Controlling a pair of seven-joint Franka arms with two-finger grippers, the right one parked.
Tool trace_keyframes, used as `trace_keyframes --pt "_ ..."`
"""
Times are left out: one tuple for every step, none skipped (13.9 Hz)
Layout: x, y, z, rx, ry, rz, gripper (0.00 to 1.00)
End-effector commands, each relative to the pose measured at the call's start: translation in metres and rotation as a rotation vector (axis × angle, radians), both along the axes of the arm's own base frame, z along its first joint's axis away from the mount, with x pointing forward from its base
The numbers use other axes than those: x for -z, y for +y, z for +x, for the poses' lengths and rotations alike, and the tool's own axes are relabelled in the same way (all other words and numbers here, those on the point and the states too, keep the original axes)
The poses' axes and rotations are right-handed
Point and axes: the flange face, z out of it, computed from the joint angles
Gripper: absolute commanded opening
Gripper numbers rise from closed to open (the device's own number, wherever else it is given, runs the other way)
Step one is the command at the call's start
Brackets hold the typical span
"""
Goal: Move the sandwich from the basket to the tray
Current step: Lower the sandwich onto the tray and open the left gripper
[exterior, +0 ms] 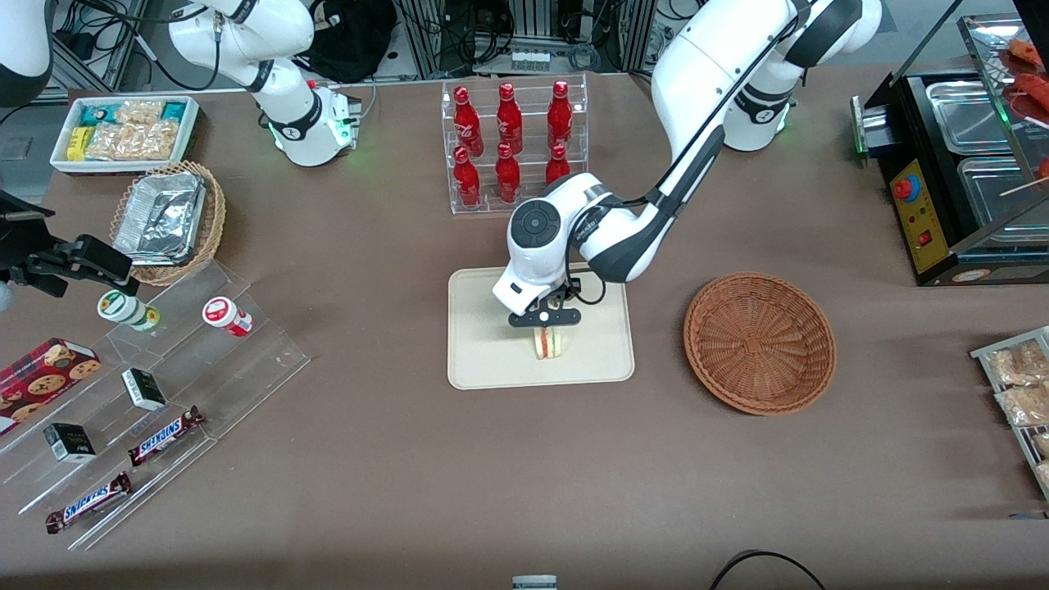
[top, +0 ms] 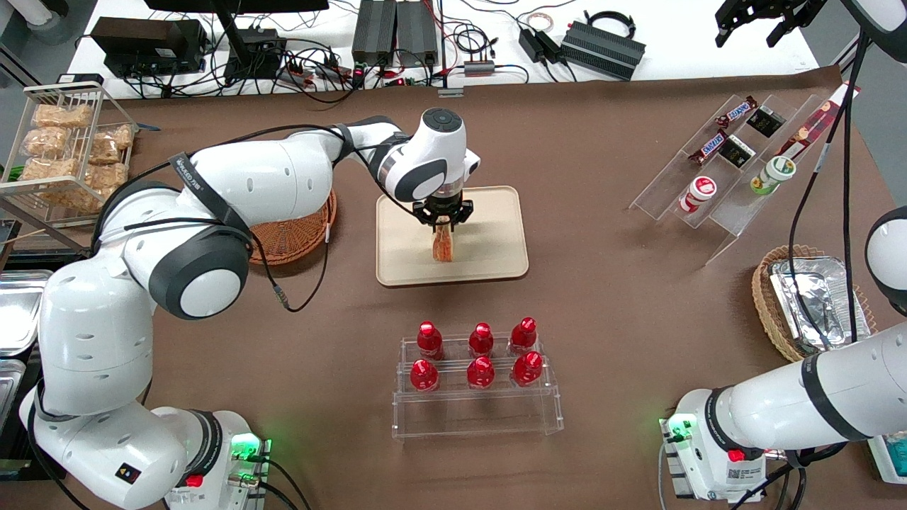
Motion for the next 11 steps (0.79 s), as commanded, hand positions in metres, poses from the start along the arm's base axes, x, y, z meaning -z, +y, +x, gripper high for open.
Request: trace_keyframes --pt "-0.041 -0.001 0.003 -0.042 -0.051 -0.003 1.0" --pt "-0.059 0.004 0.004 -0.066 -0.053 0.002 1.0" --pt "-0.078 0.008 0.003 -0.089 -0.054 0.015 1.0" --pt "-0.097 0.014 0.002 -0.113 -0.06 0.028 1.0" --pt "-0.117 0.022 0.005 -0.154 -0.07 0.037 1.0" --pt "-0.134 0.039 0.011 -0.198 -0.074 0.057 1.0" --pt "-0.152 0.055 0.015 -0.226 -0.072 0.078 1.0" --pt "-0.17 0.074 0.024 -0.253 -0.081 0.082 1.0" --pt "-0.193 0.094 0.031 -0.281 -0.093 0.083 1.0" --pt "-0.209 0.111 0.036 -0.305 -0.095 0.092 1.0" --pt "-0.225 0.13 0.039 -0.328 -0.095 0.108 1.0"
